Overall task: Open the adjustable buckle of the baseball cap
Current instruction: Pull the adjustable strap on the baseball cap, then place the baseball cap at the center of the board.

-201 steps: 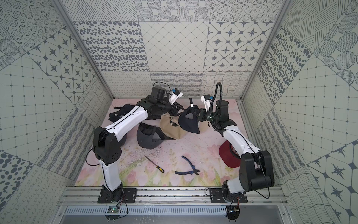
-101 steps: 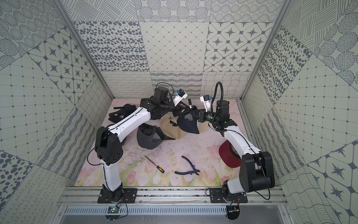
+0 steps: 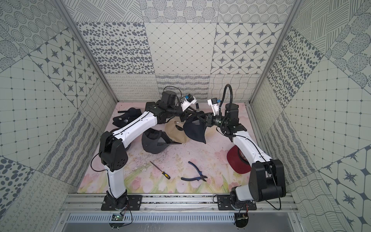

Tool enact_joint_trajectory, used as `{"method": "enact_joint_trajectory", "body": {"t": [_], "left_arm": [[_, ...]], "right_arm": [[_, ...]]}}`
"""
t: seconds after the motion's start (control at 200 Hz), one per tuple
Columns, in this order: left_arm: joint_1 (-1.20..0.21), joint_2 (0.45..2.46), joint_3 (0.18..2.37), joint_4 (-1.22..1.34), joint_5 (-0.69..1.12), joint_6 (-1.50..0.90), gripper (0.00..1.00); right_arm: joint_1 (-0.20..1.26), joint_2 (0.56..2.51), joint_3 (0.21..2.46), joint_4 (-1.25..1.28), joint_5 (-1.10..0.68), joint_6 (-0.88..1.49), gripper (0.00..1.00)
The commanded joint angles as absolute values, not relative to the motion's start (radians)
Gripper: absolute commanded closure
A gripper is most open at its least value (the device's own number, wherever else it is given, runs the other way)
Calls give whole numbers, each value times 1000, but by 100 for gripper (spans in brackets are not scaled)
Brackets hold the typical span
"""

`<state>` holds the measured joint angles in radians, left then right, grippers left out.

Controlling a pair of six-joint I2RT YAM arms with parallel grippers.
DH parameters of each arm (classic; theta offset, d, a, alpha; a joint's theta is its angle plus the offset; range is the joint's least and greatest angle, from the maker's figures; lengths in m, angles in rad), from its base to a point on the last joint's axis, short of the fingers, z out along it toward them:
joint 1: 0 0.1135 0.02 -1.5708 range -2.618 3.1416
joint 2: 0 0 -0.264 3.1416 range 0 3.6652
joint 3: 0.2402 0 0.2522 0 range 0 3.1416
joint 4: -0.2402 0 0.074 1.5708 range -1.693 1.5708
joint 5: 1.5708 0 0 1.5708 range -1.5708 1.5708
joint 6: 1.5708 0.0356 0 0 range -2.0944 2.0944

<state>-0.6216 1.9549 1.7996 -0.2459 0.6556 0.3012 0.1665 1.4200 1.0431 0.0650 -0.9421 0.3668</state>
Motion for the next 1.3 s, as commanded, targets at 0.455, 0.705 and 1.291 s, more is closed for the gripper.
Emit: {"method": "enact_joint_trajectory", "body": {"t": [0.455,0.705,1.291], "left_arm": [[-658,1938,1746,91,674,-26,100],[-655,1982,1801,198,537,-216,100],[-580,2218,2078,201,603,-289,100]], "right_arm": [[163,1363,956,249,-858,492,100],[163,1339,902,251,-852,481,100],[81,1112,874,-177,-641,472,13]]}}
